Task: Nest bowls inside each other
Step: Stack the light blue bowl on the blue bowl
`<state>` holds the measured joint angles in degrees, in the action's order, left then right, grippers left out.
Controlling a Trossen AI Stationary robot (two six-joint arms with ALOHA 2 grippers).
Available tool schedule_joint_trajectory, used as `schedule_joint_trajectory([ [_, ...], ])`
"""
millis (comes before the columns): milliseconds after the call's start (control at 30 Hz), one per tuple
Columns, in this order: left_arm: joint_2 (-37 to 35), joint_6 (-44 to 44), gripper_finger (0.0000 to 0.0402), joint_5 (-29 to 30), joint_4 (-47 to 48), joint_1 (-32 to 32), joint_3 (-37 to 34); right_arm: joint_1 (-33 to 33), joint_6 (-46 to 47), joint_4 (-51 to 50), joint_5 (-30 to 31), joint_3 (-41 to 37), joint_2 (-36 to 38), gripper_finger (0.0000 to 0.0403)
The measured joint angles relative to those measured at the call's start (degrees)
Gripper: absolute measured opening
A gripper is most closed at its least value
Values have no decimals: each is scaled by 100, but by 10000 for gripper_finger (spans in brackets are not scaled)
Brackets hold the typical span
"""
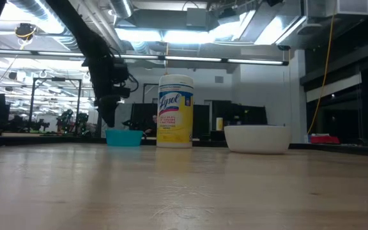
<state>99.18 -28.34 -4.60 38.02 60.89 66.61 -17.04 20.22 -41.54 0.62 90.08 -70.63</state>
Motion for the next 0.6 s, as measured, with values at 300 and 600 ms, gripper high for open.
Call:
schedule_joint_trajectory([
  [300,307,61,150,-234,94,281,54,0,12,84,0,0,-44,203],
  [600,321,208,139,-435,-44,253,54,0,12,149,0,0,-44,190],
])
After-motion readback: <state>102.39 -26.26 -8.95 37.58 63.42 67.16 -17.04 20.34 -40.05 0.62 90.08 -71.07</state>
